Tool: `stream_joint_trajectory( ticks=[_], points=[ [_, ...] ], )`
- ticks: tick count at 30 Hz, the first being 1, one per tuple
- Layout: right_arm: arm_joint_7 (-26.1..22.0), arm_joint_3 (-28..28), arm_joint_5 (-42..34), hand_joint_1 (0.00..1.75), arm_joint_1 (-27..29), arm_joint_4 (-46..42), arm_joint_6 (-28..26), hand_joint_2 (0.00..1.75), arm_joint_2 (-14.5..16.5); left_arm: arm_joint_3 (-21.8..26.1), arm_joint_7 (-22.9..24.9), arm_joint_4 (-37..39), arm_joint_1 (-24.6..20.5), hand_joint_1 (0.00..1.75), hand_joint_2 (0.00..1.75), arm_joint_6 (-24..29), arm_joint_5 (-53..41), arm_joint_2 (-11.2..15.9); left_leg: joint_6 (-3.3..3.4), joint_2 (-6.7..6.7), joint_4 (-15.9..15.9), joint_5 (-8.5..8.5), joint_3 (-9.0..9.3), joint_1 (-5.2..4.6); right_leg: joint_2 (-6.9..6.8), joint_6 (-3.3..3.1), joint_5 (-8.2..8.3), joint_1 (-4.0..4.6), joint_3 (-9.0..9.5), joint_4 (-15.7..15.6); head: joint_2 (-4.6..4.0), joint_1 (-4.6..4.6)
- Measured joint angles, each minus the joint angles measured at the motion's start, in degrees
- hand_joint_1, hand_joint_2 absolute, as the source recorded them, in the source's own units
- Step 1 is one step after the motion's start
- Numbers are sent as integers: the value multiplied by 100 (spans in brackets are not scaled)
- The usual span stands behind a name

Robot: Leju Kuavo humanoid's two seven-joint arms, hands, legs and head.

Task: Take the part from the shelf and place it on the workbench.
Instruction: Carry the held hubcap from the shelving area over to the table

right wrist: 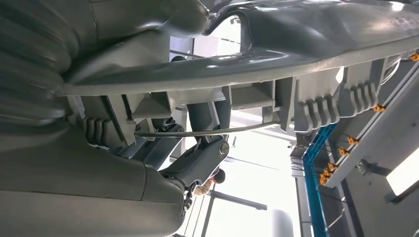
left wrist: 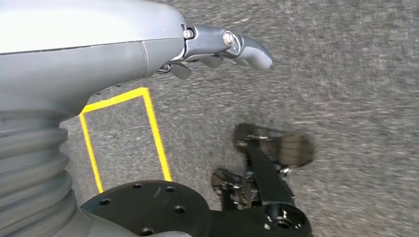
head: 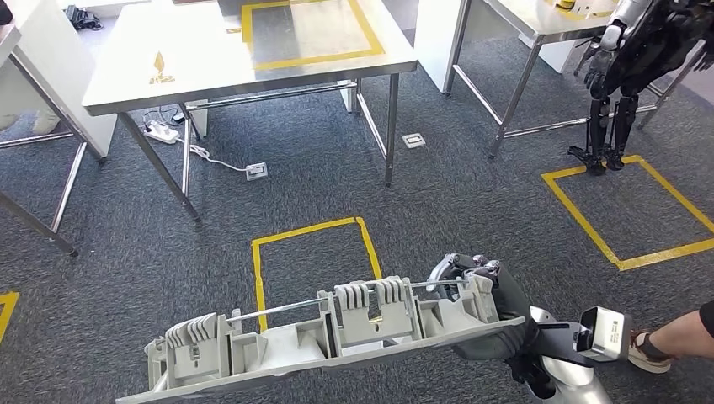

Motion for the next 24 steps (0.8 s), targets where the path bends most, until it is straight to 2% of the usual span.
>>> stream_joint_trajectory(
  ticks=[1,2,4,6,7,9,10,11,12,14,15,16,17,19,21,22,23,24],
  points=[
    [16,5,-11,175,-12,9,-4,175,-1,1,-5,2,-2,0,175,-1,2,1,36,36,-194,352,3,-6,-2,31,-87,17,45,22,0,-7],
    [36,10,-17,175,-23,15,-10,175,-1,1,-13,4,-4,0,175,-1,4,0,76,59,-281,571,1,-11,-4,68,-166,37,81,42,0,-8],
    [68,22,-21,175,-47,19,-17,175,-4,1,-30,4,-17,0,175,-2,8,-6,147,32,-269,659,27,-7,-24,144,-290,49,137,62,0,2],
    [75,28,-22,175,-76,19,-19,175,-10,2,-42,-1,-34,0,175,-2,8,-12,218,-14,-281,636,54,13,-36,211,-425,30,85,244,0,20],
    [74,28,-25,175,-86,20,-19,175,-13,2,-46,-3,-41,0,175,-2,8,-13,250,-38,-292,618,70,21,-36,241,-557,18,-52,506,0,31],
    [77,31,-27,175,-93,26,-23,175,-21,4,-56,-5,-45,0,175,-2,9,-8,284,-98,-295,573,92,19,-35,281,-855,7,-523,1277,0,49],
    [80,32,-27,175,-88,30,-28,175,-27,4,-65,-5,-46,0,175,-2,10,-8,287,-139,-292,552,102,18,-35,291,-918,3,-752,1588,0,52],
    [83,33,-27,175,-83,34,-36,175,-34,5,-72,-5,-45,0,175,-2,10,-8,283,-186,-289,531,119,18,-33,291,-856,1,-901,1714,0,55],
    [84,33,-27,175,-79,36,-44,175,-41,7,-78,-4,-42,0,175,-2,10,-8,276,-240,-286,511,143,18,-27,281,-670,0,-938,1609,0,60],
    [79,33,-23,175,-75,37,-66,175,-55,14,-86,-3,-39,0,175,-4,10,-12,253,-360,-287,476,202,21,87,232,-114,-1,-746,884,0,74],
    [76,34,-18,175,-73,37,-77,175,-60,22,-90,-3,-44,0,175,-9,11,-15,232,-421,-287,463,222,16,169,206,81,4,-625,523,0,80],
    [75,35,-10,175,-71,37,-88,175,-62,31,-93,-3,-52,0,175,-14,11,-16,203,-477,-292,458,230,14,230,184,189,12,-539,277,0,87],
    [74,36,-1,175,-71,37,-97,175,-63,40,-95,-3,-56,0,175,-22,12,-17,170,-525,-306,458,232,16,260,161,206,22,-501,171,0,91],
    [72,38,23,175,-75,37,-108,175,-64,54,-96,-3,-46,0,175,-39,11,-11,93,-597,-349,477,234,16,175,106,213,25,-480,133,0,96],
    [66,38,45,175,-76,36,-116,175,-67,64,-98,-2,-31,0,175,-57,8,-2,42,-469,-251,400,188,-1,75,22,247,-3,-432,65,0,75],
    [56,38,51,175,-71,35,-121,175,-70,70,-99,-3,-34,0,175,-69,5,3,25,-351,-51,274,100,-9,20,-11,261,-20,-407,34,0,55],
    [42,38,56,175,-61,35,-125,175,-75,75,-100,-3,-40,0,175,-82,3,2,11,-227,272,94,-48,-8,-36,-36,260,-17,-392,24,0,34],
    [27,38,63,175,-46,35,-128,175,-81,80,-100,-3,-47,0,175,-96,2,1,-7,-158,663,-96,-231,-2,-94,-48,255,-12,-387,24,0,19]
  ],
)
